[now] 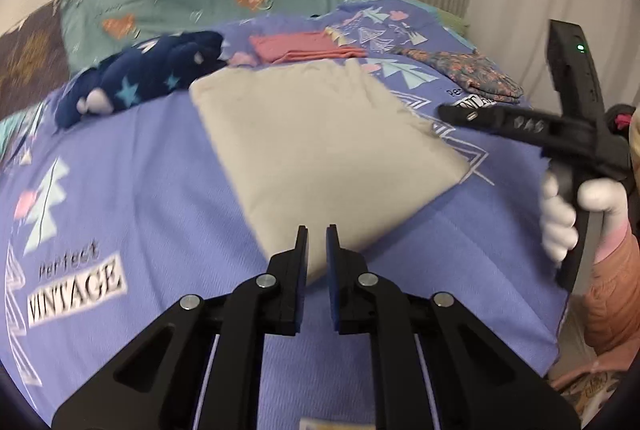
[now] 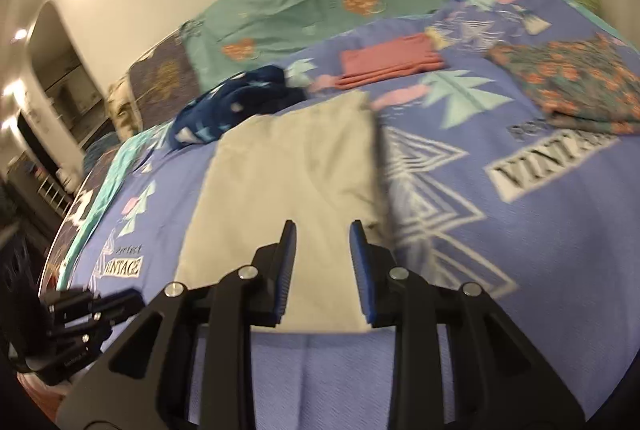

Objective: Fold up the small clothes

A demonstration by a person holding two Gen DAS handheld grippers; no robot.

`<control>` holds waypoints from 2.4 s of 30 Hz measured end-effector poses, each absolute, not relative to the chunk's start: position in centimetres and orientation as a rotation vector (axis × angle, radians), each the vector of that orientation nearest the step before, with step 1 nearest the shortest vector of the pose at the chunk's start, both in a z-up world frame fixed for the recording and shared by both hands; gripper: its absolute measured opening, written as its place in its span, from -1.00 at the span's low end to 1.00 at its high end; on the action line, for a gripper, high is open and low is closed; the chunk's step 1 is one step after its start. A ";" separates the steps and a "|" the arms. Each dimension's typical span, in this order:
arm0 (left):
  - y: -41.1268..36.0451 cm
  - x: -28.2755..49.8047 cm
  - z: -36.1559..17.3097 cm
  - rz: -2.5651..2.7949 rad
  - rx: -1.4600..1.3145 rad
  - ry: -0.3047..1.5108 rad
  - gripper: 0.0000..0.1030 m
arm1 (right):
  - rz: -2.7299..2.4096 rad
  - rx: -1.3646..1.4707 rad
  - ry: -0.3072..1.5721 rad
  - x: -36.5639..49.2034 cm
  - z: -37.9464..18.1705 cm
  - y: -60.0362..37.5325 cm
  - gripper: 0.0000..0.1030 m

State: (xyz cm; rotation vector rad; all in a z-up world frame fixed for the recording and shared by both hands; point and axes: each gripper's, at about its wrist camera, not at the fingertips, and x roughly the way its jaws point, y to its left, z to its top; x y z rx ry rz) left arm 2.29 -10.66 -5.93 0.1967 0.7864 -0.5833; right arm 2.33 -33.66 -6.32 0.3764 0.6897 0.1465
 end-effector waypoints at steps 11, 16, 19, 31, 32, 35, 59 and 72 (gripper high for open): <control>-11.0 4.9 -10.6 -0.582 0.160 0.893 -0.76 | 0.038 0.299 0.847 4.2 -10.8 -33.7 -1.00; -10.8 4.8 -8.9 -0.584 0.159 0.862 -0.62 | 0.011 0.209 0.822 3.9 -9.2 -32.0 -0.83; -11.0 5.4 -8.0 -0.572 0.183 0.829 -0.54 | 0.011 0.187 0.795 3.2 -8.2 -32.3 -0.83; -11.3 8.8 -9.5 -0.547 0.204 0.863 -0.31 | 0.029 0.107 0.756 6.1 -6.4 -31.2 -0.80; -11.2 9.0 -9.8 -0.550 0.203 0.871 -0.31 | 0.030 0.112 0.772 6.8 -7.0 -31.4 -0.80; -11.4 8.6 -10.3 -0.562 0.243 0.850 -0.29 | 0.008 0.117 0.842 8.2 -9.1 -32.0 -0.81; -9.1 16.8 -10.8 -0.532 0.067 0.874 0.18 | 0.021 0.027 0.879 20.3 -9.7 -34.4 -0.79; -7.8 16.8 -10.3 -0.564 -0.005 0.906 0.20 | 0.186 0.248 0.936 13.9 -8.8 -37.4 -0.15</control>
